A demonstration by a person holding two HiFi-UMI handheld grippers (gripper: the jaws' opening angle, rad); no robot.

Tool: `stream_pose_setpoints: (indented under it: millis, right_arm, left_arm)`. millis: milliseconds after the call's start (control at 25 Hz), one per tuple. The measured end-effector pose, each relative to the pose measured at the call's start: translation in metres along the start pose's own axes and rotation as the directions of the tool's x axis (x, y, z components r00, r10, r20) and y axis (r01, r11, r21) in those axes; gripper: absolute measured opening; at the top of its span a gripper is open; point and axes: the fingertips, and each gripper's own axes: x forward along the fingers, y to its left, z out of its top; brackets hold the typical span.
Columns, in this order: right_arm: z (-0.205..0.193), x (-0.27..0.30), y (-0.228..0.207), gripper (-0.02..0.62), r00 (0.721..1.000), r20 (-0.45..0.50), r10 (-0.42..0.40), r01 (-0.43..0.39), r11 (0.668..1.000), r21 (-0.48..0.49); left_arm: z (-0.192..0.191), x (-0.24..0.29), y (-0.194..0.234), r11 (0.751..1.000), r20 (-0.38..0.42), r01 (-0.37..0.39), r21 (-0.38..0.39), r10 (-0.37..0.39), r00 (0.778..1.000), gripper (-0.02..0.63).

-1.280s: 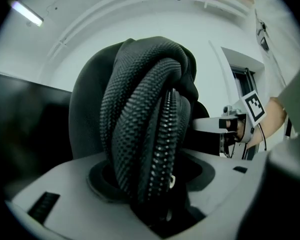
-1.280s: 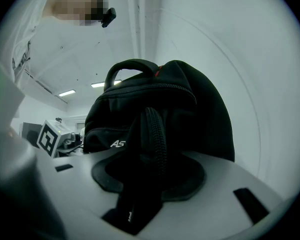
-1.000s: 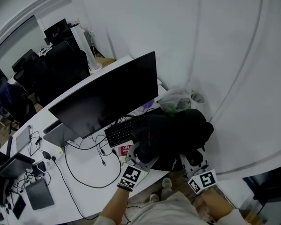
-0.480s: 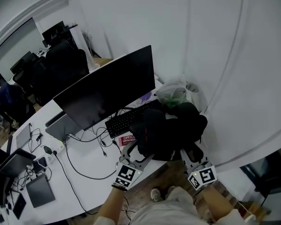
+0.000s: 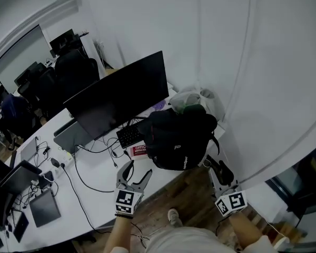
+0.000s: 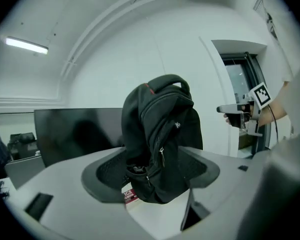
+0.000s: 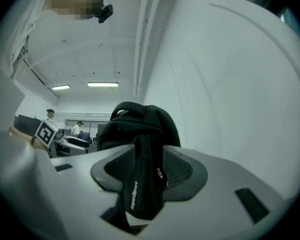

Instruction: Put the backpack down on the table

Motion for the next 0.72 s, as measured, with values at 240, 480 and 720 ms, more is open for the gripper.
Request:
stream_pose_setpoints:
  millis: [240, 480, 720]
  right_arm:
    - [0.013, -0.105, -0.016, 0.168, 0.998, 0.031, -0.045, 0.044, 0.999, 0.030]
    - [0.022, -0.195, -0.013, 0.086, 0.997, 0.030, -0.066, 0.065, 0.997, 0.030]
    - [0.024, -0.257, 0.002, 0.063, 0.999, 0.019, -0.051, 0.050, 0.997, 0.055]
  left_arm:
    - [0.007, -0.067, -0.031, 0.983, 0.025, -0.172, -0.070, 0.174, 0.984, 0.206]
    - [0.007, -0.142, -0.069, 0.902, 0.090, -0.207, -0.378, 0.258, 0.962, 0.105]
    - [0.012, -0.214, -0.102, 0.883, 0.069, -0.261, -0.390, 0.310, 0.948, 0.009]
